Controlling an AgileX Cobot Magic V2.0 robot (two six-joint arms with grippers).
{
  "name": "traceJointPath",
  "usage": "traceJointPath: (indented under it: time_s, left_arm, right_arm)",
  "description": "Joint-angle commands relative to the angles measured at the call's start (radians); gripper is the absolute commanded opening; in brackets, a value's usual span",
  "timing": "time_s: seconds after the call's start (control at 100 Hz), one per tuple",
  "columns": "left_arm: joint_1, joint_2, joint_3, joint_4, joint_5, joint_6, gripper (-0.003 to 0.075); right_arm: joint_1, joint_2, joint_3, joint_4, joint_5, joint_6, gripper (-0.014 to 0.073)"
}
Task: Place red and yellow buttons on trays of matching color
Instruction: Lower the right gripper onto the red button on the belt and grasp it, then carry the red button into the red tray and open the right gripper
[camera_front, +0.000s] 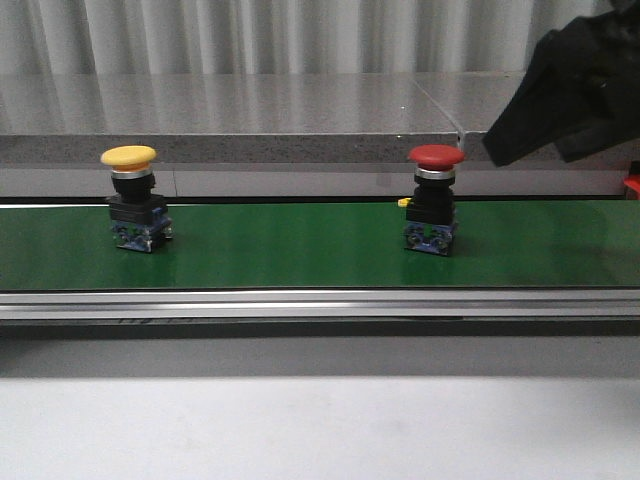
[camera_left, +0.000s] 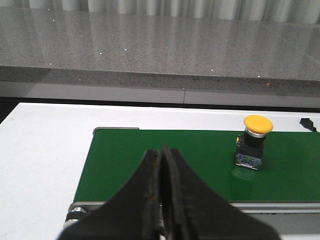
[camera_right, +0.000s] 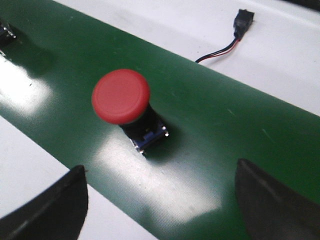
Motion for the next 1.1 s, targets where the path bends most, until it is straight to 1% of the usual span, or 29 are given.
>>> traceJointPath:
  time_s: [0.0,0.15,0.32,0.39,0.46,0.58,0.63,0.7,0.79,0.89,1.01,1.09]
  left_arm:
    - [-0.007,0.011,-0.024,0.0,-0.073,0.0,-0.0021]
    - [-0.007,0.011,-0.024,0.0,-0.073,0.0,-0.0021]
    - [-0.007,0.011,-0.024,0.0,-0.073,0.0,-0.0021]
    - [-0.007,0.011,-0.024,0.0,-0.073,0.0,-0.0021]
    - [-0.007,0.011,-0.024,0.0,-0.073,0.0,-0.0021]
    - [-0.007,0.011,-0.024,0.0,-0.073,0.0,-0.0021]
    - [-0.007,0.011,-0.024,0.0,-0.073,0.0,-0.0021]
    - [-0.007,0.011,-0.024,0.0,-0.073,0.0,-0.0021]
    - [-0.007,0.011,-0.024,0.0,-0.073,0.0,-0.0021]
    - [-0.007,0.011,-0.024,0.0,-0.073,0.0,-0.0021]
    - [-0.007,0.011,-0.024,0.0,-0.073,0.0,-0.0021]
    - [-0.007,0.011,-0.024,0.0,-0.073,0.0,-0.0021]
  right_arm:
    - [0.031,0.024,-0.054,0.038,-0.05,-0.017,0.0594]
    - [0.074,0.099,-0.099,0.038,-0.072,-0.031,0.0594]
    - [0.075,0.179,-0.141,0.038,-0.079,-0.033,0.0592]
    - [0.075,0.203,-0.156,0.038,-0.077,-0.033,0.0564]
    - [0.075,0.213,-0.161,0.038,-0.082,-0.033,0.047]
    - [0.075,0.208,-0.165,0.038,-0.078,-0.033,0.0232]
    - [0.071,0.2,-0.165,0.038,-0.075,-0.033,0.0171]
    - [0.055,0.179,-0.165,0.033,-0.075,-0.033,0.015]
    - [0.0,0.144,-0.184,0.031,-0.061,-0.025,0.015]
    - [-0.101,0.11,-0.23,0.031,-0.003,-0.008,0.015]
    - [-0.273,0.089,-0.307,0.031,0.069,0.024,0.015]
    - [-0.382,0.089,-0.347,0.031,0.076,0.076,0.015]
